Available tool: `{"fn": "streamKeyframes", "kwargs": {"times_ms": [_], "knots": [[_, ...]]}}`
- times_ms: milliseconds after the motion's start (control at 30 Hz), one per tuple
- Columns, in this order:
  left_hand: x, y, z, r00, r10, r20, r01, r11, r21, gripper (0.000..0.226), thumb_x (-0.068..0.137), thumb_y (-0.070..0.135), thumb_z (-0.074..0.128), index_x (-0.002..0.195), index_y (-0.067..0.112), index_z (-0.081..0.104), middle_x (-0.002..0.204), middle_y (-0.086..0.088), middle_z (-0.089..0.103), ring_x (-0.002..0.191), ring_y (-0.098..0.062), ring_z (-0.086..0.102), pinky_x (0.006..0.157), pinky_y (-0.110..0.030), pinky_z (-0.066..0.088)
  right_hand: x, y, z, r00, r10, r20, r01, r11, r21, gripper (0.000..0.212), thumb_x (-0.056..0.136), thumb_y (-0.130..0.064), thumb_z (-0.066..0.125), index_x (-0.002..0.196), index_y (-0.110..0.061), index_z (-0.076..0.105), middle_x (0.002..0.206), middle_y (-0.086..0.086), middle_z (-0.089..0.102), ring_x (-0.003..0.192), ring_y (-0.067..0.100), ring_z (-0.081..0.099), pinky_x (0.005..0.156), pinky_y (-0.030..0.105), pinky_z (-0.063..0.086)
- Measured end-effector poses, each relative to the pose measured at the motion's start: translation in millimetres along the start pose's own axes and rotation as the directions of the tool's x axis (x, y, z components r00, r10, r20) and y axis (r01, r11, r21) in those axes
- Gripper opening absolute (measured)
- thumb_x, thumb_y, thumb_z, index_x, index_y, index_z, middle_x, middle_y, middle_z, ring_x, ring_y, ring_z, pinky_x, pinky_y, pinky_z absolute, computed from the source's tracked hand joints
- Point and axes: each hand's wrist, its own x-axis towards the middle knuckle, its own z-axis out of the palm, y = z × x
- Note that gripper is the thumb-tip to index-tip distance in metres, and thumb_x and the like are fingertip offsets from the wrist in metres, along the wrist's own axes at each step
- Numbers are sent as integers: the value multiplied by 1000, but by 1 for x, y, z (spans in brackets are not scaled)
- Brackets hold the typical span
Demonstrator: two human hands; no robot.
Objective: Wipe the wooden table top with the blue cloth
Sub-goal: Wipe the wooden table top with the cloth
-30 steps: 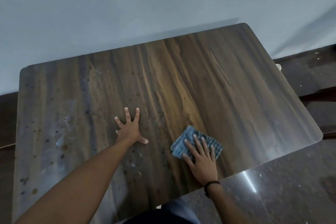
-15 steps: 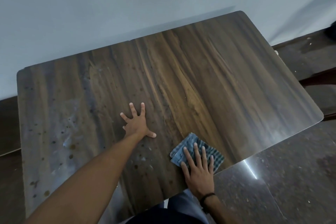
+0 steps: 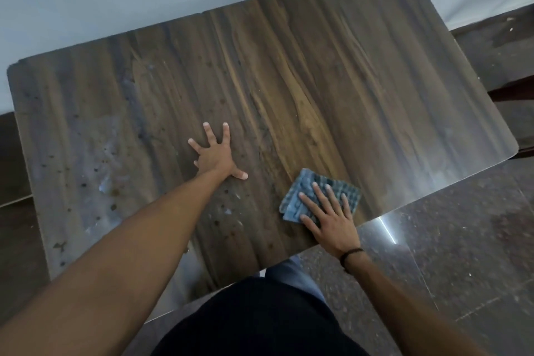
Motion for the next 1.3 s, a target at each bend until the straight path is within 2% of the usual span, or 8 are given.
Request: {"fn": "streamKeyframes", "kwargs": {"times_ms": [133, 300, 467, 733, 867, 1067, 1200, 1300], "knots": [[-1, 2, 0, 1000, -7, -2, 7, 1000, 0, 152, 61, 50, 93, 153, 39, -28, 157, -5, -44, 145, -56, -21, 108, -72, 32, -15, -52, 30, 961, 272, -59, -265, 959, 101, 62, 103, -61, 22, 158, -43, 1, 167, -9, -11, 153, 21, -15, 121, 52, -14], [-2, 2, 0, 1000, 3, -13, -3, 1000, -6, 152, 61, 50, 93, 154, 38, -27, 157, -5, -43, 145, -56, -20, 107, -72, 32, -14, -31, 32, 975, -210, -76, 201, 973, -115, 57, 104, -61, 15, 158, -43, 11, 168, -8, -4, 154, 26, 14, 121, 56, 5], [1, 1, -1, 1000, 8, 5, -8, 1000, 13, 151, 63, 50, 92, 155, 35, -26, 158, -9, -41, 145, -57, -20, 109, -71, 30, 4, -51, 20, 940, 333, -77, -316, 933, 173, 56, 103, -63, 13, 155, -51, -2, 165, -13, -14, 151, 17, -21, 120, 53, -15], [30, -16, -50, 998, -57, -8, 58, 998, 29, 152, 63, 47, 93, 154, 33, -28, 156, -10, -44, 145, -53, -24, 113, -75, 18, 32, -31, 8, 986, -139, -97, 130, 987, -92, 49, 104, -60, 23, 147, -46, 40, 168, -1, 7, 155, 28, 3, 118, 67, 0], [35, -21, -47, 999, -38, -9, 38, 998, 46, 156, 60, 47, 94, 152, 34, -31, 156, -13, -43, 145, -55, -23, 114, -73, 17, 73, -34, -6, 917, -399, -30, 389, 907, -161, 51, 106, -56, 20, 156, -45, 21, 168, -7, -1, 154, 25, -9, 121, 61, -1], [36, -23, -48, 1000, -28, -4, 28, 1000, -1, 154, 61, 44, 95, 152, 38, -30, 156, -7, -44, 145, -55, -23, 109, -75, 26, 108, -89, -17, 944, 309, -115, -280, 936, 215, 58, 105, -58, 14, 159, -40, 3, 166, -5, -16, 151, 19, -23, 120, 54, -15], [36, -24, -48, 1000, -22, -10, 22, 1000, -4, 154, 60, 43, 95, 153, 39, -28, 156, -6, -44, 145, -55, -22, 108, -76, 27, 74, -72, -6, 976, -218, -15, 218, 976, -13, 65, 103, -65, 14, 159, -39, -3, 166, -7, -14, 154, 19, -8, 122, 50, -10], [36, -24, -48, 1000, -22, -17, 22, 1000, -5, 154, 61, 41, 96, 153, 39, -27, 157, -5, -44, 146, -54, -22, 108, -75, 28, 83, -32, -13, 973, -217, -75, 212, 975, -64, 63, 102, -65, 18, 159, -41, 3, 167, -10, -7, 155, 18, -1, 123, 49, -9]]}}
